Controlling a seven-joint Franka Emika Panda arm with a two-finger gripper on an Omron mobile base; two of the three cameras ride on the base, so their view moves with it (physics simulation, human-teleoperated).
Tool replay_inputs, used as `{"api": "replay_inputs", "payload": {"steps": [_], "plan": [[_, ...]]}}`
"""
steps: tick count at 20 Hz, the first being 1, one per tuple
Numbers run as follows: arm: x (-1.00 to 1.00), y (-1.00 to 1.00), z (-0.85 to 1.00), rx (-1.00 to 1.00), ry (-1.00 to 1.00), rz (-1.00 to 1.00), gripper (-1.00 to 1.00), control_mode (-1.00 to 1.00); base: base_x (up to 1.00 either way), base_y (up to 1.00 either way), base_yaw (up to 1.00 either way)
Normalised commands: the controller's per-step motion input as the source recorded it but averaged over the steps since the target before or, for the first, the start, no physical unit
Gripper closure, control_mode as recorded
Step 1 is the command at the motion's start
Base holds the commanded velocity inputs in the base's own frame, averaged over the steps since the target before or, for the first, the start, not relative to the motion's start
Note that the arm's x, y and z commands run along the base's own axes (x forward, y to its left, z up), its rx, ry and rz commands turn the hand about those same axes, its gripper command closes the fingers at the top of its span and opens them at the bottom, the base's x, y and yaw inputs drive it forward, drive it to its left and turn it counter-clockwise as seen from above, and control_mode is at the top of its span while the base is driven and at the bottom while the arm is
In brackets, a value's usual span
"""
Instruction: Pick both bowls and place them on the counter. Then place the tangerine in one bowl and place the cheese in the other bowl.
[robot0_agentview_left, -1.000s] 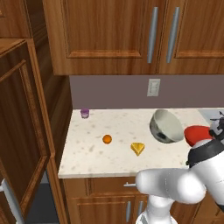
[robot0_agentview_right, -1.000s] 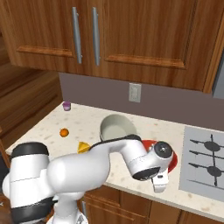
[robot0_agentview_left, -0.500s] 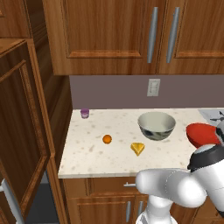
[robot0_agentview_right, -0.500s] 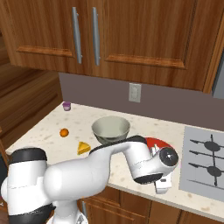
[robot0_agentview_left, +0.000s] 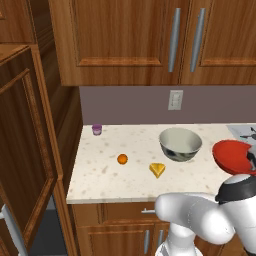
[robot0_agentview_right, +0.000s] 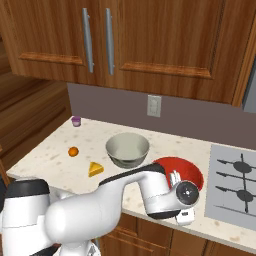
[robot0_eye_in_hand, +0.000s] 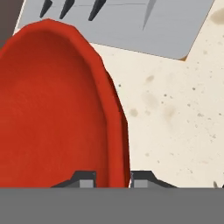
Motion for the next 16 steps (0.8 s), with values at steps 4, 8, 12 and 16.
{"api": "replay_inputs", "payload": {"steps": [4,8,12,16], "plan": [[0.09,0.00,-0.05,-0.10,0.02,0.00,-1.00,-1.00,0.00,0.00,0.00],[0.06,0.00,-0.04,-0.05,0.07,0.00,-1.00,-1.00,0.00,0.00,0.00],[0.00,0.00,0.00,0.00,0.01,0.00,-1.00,-1.00,0.00,0.00,0.00],[-0.20,0.04,0.23,0.00,0.00,0.02,-1.00,-1.00,0.00,0.00,0.00]]}}
